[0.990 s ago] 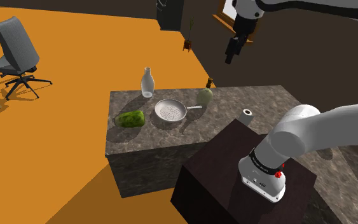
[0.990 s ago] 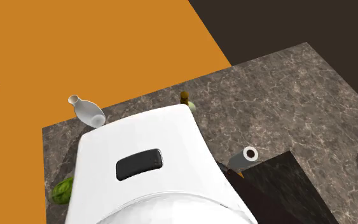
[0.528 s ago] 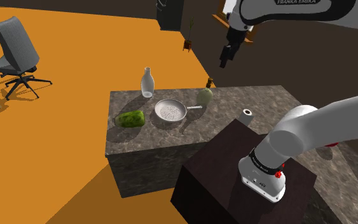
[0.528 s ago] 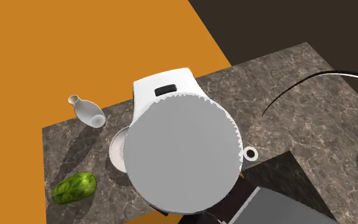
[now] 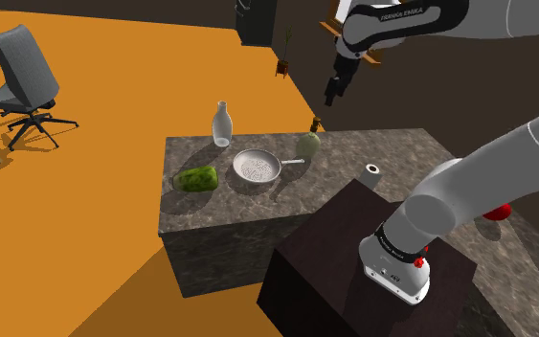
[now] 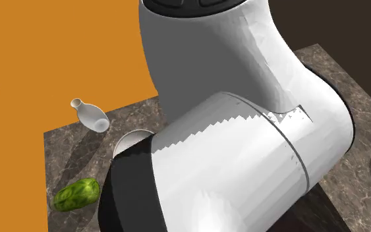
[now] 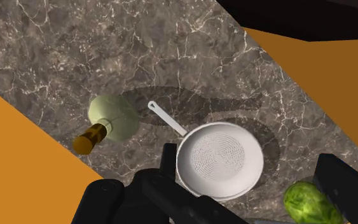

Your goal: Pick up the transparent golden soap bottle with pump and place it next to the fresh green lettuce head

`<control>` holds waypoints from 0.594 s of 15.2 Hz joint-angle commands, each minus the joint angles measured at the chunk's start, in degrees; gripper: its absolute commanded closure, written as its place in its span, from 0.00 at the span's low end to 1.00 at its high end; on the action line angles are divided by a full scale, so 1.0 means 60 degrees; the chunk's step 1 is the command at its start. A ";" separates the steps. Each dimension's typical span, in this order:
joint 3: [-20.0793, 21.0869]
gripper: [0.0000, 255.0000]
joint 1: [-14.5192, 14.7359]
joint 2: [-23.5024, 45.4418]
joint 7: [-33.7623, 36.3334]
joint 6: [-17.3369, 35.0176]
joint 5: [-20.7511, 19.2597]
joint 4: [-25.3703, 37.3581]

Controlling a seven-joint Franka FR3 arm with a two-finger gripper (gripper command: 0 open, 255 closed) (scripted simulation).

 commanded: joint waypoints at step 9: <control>-0.1015 0.00 -0.0362 0.3479 -0.1851 0.1679 0.1383 0.1583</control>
